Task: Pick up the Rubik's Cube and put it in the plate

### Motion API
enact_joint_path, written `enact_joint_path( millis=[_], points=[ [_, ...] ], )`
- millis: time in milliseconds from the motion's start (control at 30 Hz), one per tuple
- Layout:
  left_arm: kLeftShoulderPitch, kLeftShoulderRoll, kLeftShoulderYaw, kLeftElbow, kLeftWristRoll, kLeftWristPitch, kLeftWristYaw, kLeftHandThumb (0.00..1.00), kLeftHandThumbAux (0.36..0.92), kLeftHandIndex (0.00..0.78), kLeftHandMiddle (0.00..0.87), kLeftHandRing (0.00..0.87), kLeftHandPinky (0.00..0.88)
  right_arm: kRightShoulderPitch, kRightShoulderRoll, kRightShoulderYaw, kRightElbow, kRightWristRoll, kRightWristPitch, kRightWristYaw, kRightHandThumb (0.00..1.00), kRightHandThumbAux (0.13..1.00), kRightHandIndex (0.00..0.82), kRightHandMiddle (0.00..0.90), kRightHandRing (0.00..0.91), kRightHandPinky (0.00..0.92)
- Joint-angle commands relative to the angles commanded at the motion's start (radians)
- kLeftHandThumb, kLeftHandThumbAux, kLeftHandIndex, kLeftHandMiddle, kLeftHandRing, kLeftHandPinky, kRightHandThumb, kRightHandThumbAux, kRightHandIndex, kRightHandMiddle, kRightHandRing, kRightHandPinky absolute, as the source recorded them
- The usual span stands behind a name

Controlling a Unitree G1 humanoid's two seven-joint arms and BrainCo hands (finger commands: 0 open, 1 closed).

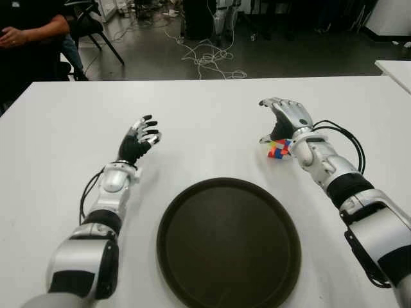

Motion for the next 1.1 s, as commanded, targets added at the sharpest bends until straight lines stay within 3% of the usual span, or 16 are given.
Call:
enact_joint_path(
  millis=[133, 233, 367, 733, 1100],
  points=[
    [0.0, 0.001, 0.0, 0.0, 0.0, 0.0, 0.0, 0.174, 0.704, 0.115, 0.205, 0.204, 0.199, -0.002, -0.003, 0.006, 0.007, 0.0, 0.001, 0.005, 0.0, 0.895, 0.271, 0.31, 0.35, 0.358],
    [0.0, 0.002, 0.0, 0.0, 0.0, 0.003, 0.0, 0.169, 0.699, 0.113, 0.205, 0.205, 0.193, -0.007, -0.011, 0.013, 0.012, -0.002, 0.004, 0.02, 0.0, 0.911, 0.331, 0.417, 0.444, 0.436],
    [0.0, 0.003, 0.0, 0.001, 0.0, 0.003, -0.002, 0.175, 0.7, 0.111, 0.203, 0.203, 0.194, -0.014, -0.03, 0.018, 0.003, -0.005, 0.012, 0.064, 0.0, 0.913, 0.376, 0.496, 0.502, 0.471],
    [0.001, 0.004, -0.001, 0.002, 0.002, -0.001, -0.001, 0.164, 0.712, 0.109, 0.197, 0.198, 0.198, -0.004, -0.074, 0.013, -0.064, -0.002, 0.052, 0.185, 0.0, 0.916, 0.401, 0.535, 0.538, 0.501],
    [0.003, 0.002, -0.004, -0.001, 0.006, 0.0, 0.007, 0.163, 0.711, 0.112, 0.197, 0.197, 0.191, 0.007, -0.088, -0.009, -0.093, 0.019, 0.071, 0.254, 0.0, 0.912, 0.432, 0.57, 0.574, 0.531]
  ],
)
